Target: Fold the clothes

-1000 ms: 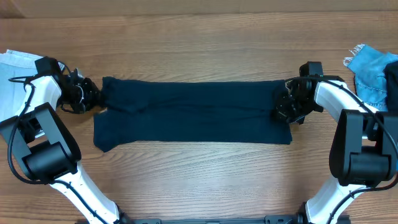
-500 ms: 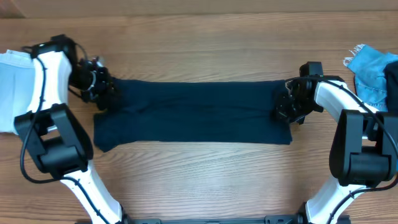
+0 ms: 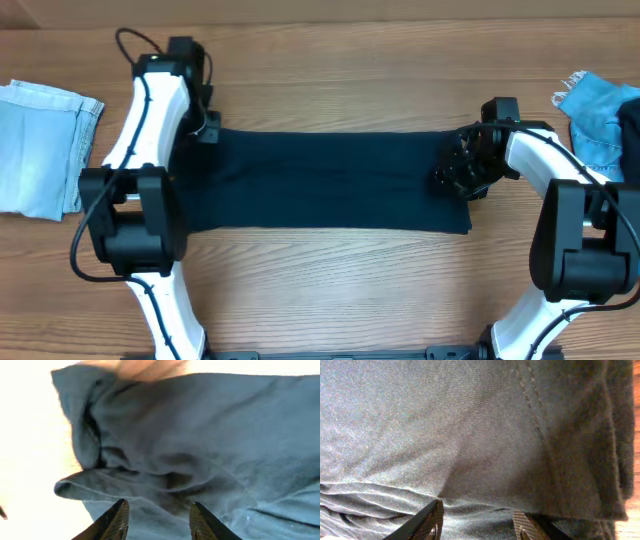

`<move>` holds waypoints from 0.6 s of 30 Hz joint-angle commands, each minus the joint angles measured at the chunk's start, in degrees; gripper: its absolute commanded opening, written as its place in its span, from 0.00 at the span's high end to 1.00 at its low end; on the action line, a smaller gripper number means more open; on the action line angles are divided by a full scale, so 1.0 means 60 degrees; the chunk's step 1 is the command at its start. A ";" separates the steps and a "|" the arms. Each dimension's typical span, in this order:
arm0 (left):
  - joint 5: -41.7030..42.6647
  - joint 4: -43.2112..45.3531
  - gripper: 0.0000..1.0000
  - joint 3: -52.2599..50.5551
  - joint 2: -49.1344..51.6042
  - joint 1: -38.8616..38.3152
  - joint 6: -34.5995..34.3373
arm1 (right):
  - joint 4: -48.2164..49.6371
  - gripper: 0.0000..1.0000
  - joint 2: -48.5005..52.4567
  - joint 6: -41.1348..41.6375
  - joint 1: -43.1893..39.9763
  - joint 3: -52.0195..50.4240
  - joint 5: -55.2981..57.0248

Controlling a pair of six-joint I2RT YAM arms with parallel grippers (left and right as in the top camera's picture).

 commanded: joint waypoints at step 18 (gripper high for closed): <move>0.0637 -0.0255 0.58 -0.0076 -0.3195 -0.1912 0.1144 | 0.0889 0.35 -0.3049 -0.1446 -0.0164 0.0838 -0.0047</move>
